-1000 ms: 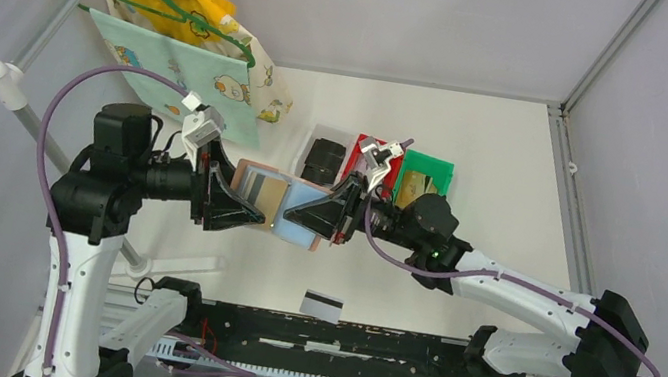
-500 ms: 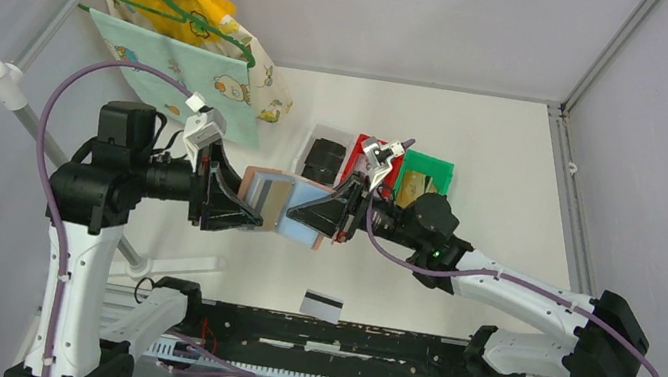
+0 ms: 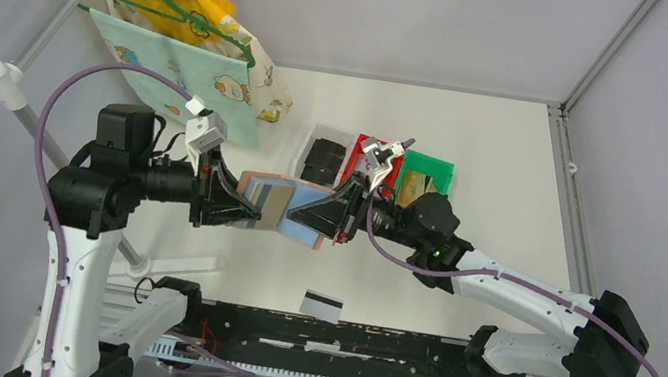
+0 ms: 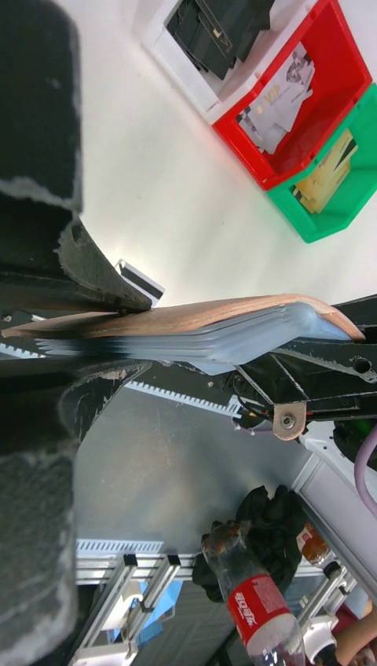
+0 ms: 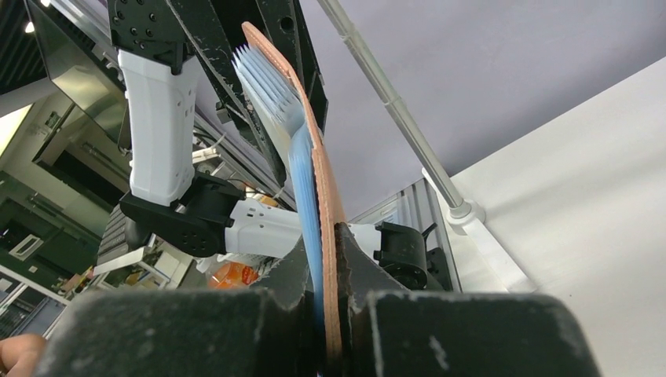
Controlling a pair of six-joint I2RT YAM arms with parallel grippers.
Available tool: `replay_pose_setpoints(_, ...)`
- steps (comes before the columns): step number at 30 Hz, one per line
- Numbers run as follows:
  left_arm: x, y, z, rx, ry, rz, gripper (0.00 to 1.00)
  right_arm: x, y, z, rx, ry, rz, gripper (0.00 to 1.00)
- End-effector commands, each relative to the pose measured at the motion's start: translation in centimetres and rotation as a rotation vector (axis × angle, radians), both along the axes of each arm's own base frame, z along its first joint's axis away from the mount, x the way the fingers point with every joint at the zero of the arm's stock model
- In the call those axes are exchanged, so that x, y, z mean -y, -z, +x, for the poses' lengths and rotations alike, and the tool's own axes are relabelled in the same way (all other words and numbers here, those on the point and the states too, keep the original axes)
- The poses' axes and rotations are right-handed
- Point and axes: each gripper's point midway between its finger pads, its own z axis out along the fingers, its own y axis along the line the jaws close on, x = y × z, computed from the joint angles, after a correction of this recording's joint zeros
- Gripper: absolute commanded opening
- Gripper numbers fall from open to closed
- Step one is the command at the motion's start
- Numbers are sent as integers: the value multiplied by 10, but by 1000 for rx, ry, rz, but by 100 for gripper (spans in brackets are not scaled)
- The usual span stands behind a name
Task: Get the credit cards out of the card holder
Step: Remove the credit card from the card holder.
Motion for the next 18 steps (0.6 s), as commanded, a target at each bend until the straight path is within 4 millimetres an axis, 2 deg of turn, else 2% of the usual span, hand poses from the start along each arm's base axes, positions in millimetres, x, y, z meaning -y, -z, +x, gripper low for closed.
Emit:
replay_pose_setpoints(1, -2, -9, 7, 107, -54, -4, 23, 8, -44, -7, 89, -18, 126, 0)
replay_pose_setpoints(5, 1, -12, 2, 116, -27, -33, 17, 6, -41, -6, 81, -27, 125, 2)
replay_pose_setpoints(8, 1, -12, 2, 110, -34, -31, 11, 5, -40, -9, 84, -44, 133, 24)
replay_pose_setpoints(10, 1, -12, 2, 109, -35, -31, 7, 6, -41, -12, 91, -62, 147, 45)
replay_pose_setpoints(13, 1, -13, 2, 97, -37, -35, 4, 8, -43, -19, 115, -88, 171, 65)
replay_pose_setpoints(16, 2, -14, 1, 71, -31, -51, 2, 13, -46, -23, 127, -103, 206, 72)
replay_pose_setpoints(18, 5, -18, 0, 43, -22, -76, 2, 13, -50, -26, 127, -123, 233, 73)
